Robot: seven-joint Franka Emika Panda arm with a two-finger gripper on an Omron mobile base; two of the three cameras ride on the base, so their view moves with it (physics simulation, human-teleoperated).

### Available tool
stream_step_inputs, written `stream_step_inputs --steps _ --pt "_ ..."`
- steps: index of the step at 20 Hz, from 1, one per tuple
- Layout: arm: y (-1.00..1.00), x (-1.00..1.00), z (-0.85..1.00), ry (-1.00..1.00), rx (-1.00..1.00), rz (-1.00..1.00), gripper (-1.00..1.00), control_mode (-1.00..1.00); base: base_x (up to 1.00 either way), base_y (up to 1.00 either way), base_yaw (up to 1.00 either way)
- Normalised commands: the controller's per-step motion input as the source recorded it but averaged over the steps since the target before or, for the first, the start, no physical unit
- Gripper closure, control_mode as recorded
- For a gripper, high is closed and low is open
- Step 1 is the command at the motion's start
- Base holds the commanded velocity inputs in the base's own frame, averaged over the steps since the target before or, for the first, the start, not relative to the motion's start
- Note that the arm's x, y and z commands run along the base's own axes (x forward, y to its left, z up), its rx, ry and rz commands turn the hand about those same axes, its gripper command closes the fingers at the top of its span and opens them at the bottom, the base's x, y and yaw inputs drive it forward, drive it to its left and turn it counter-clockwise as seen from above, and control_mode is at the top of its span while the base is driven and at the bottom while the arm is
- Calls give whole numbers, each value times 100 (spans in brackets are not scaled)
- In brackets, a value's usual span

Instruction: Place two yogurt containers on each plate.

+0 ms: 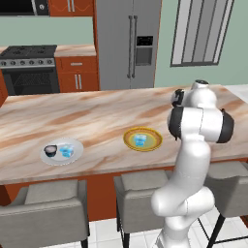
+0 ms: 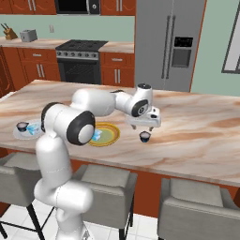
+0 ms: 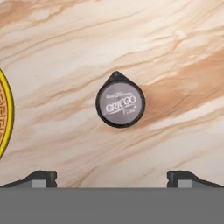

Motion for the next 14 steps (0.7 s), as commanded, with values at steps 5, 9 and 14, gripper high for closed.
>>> stream_step_inputs --steps 5,9,14 --pt "-6 14 -33 0 0 11 -100 -100 0 0 0" --pt "0 32 -36 0 0 6 -100 -100 0 0 0" --pt "0 31 -27 0 0 1 -100 -100 0 0 0"
